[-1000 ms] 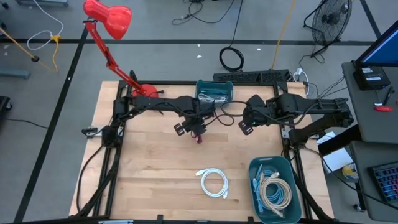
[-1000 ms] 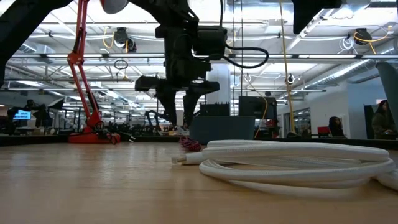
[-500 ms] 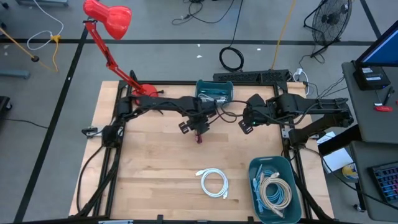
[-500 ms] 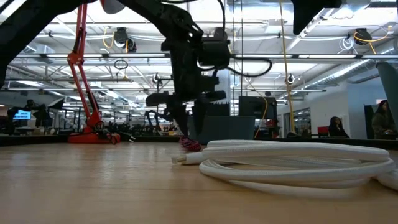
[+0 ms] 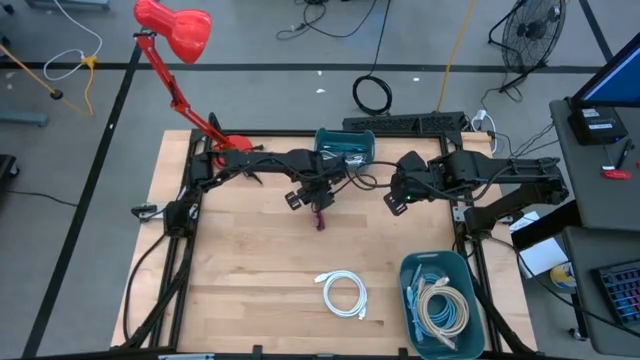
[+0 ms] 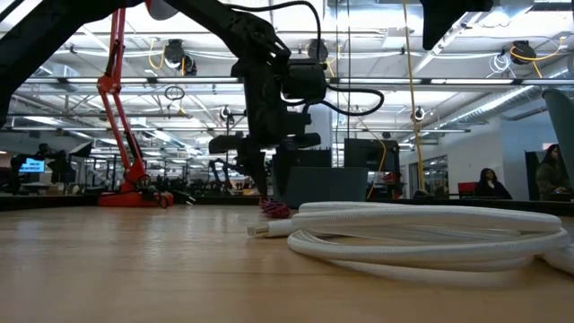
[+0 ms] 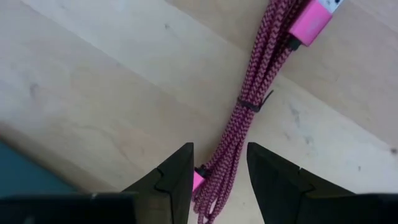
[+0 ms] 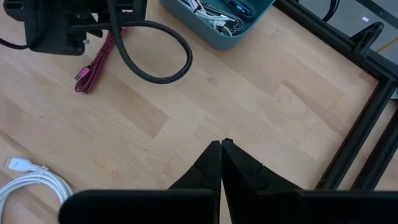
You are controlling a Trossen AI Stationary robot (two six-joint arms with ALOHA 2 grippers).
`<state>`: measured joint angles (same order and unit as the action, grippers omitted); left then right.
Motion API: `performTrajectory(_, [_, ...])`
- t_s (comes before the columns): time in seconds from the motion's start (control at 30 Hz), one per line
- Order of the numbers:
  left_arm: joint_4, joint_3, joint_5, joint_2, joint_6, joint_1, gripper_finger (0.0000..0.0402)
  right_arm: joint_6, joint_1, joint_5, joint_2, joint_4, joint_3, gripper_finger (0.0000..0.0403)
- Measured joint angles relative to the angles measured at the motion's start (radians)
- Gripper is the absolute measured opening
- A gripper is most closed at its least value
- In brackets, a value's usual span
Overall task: Pick & Place USB Port
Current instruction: Put the pink charger cable into the top blue bin
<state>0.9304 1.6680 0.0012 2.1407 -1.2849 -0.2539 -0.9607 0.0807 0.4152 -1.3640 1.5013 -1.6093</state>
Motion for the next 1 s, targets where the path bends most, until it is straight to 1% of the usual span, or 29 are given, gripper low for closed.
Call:
performTrajectory(0.13, [-0.008, -0.015, 0.024, 0.000, 0.004, 0.002, 0.0152, 0.000, 0.000, 0.000, 0.000, 0.000, 0.000, 0.0000])
performTrajectory(0.3, [-0.014, -0.086, 0.022, 0.000, 0.003, 0.021, 0.0152, 0.001, 0.000, 0.000, 0.000, 0.000, 0.000, 0.0000])
performTrajectory(0.43, [-0.063, -0.120, -0.012, -0.004, 0.001, 0.043, 0.0152, 0.003, 0.000, 0.000, 0.000, 0.000, 0.000, 0.0000])
performTrajectory(0.53, [-0.083, -0.121, -0.034, -0.004, 0.038, 0.053, 0.0152, 0.007, 0.000, 0.000, 0.000, 0.000, 0.000, 0.0000])
performTrajectory(0.6, [-0.092, -0.122, -0.054, -0.004, 0.102, 0.055, 0.0147, 0.011, 0.000, 0.000, 0.000, 0.000, 0.000, 0.0000])
performTrajectory(0.67, [-0.089, -0.123, -0.058, -0.004, 0.177, 0.055, 0.0127, 0.014, 0.000, 0.000, 0.000, 0.000, 0.000, 0.0000])
performTrajectory(0.73, [-0.072, -0.123, -0.048, -0.004, 0.247, 0.051, 0.0088, 0.020, 0.000, 0.000, 0.000, 0.000, 0.000, 0.0000])
performTrajectory(0.8, [-0.049, -0.122, -0.047, -0.003, 0.314, 0.053, 0.0037, 0.025, 0.000, 0.000, 0.000, 0.000, 0.000, 0.0000])
performTrajectory(0.83, [-0.040, -0.121, -0.042, -0.003, 0.362, 0.053, 0.0023, 0.028, 0.000, 0.000, 0.000, 0.000, 0.000, 0.0000])
performTrajectory(0.9, [-0.029, -0.120, -0.025, -0.003, 0.485, 0.052, 0.0019, 0.031, 0.000, 0.000, 0.000, 0.002, 0.000, 0.0000])
performTrajectory(1.0, [0.008, -0.101, -0.039, -0.007, 0.648, 0.051, 0.0017, 0.038, 0.000, 0.000, 0.000, 0.003, 0.000, 0.0000])
